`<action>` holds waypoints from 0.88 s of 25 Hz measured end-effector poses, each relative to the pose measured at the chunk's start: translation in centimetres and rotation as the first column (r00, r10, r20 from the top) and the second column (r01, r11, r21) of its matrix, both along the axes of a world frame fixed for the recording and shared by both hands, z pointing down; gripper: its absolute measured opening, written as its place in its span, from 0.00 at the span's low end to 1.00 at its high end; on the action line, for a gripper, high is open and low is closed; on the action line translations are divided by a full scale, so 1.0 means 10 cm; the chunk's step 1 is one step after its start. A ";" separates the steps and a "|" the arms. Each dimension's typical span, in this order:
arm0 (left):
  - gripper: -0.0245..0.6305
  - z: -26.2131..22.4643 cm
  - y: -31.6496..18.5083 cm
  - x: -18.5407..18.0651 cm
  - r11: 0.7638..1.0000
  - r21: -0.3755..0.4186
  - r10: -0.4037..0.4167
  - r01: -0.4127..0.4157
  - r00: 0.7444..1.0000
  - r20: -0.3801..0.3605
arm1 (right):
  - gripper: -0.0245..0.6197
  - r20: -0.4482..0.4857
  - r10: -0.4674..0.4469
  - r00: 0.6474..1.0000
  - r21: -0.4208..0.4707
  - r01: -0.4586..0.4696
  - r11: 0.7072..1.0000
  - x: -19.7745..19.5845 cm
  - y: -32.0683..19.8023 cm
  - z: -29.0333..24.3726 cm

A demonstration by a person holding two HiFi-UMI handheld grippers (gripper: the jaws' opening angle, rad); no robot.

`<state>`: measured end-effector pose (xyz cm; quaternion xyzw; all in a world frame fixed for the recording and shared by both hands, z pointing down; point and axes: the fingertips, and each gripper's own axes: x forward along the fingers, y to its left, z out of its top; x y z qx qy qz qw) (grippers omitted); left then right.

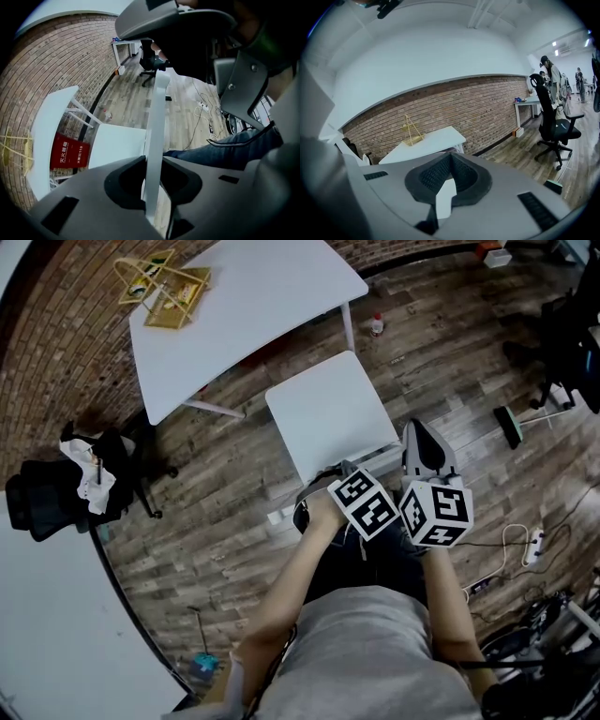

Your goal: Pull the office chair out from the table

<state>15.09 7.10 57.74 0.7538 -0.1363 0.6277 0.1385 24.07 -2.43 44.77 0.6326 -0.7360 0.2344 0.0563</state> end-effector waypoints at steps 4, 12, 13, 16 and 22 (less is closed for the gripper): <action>0.18 -0.01 0.10 0.02 1.000 -0.009 0.010 -0.010 1.000 -0.019 | 0.06 0.003 0.005 1.000 0.000 -0.005 1.000 -0.02 0.07 0.00; 0.19 -0.03 0.14 0.01 1.000 -0.025 0.005 -0.009 0.992 -0.126 | 0.06 -0.028 0.036 0.999 -0.003 -0.036 0.999 -0.13 0.11 -0.01; 0.19 -0.04 0.13 0.00 1.000 -0.023 -0.004 0.000 0.989 -0.147 | 0.06 -0.033 0.044 0.998 -0.005 -0.044 0.999 -0.14 0.11 0.00; 0.19 -0.06 0.12 0.00 1.000 -0.003 -0.015 0.014 0.979 -0.205 | 0.06 -0.046 0.085 0.995 -0.012 -0.086 0.996 -0.13 0.14 -0.01; 0.20 -0.11 0.11 -0.02 0.999 0.000 -0.039 0.041 0.954 -0.299 | 0.06 -0.067 0.152 0.986 -0.010 -0.153 0.988 -0.12 0.25 -0.04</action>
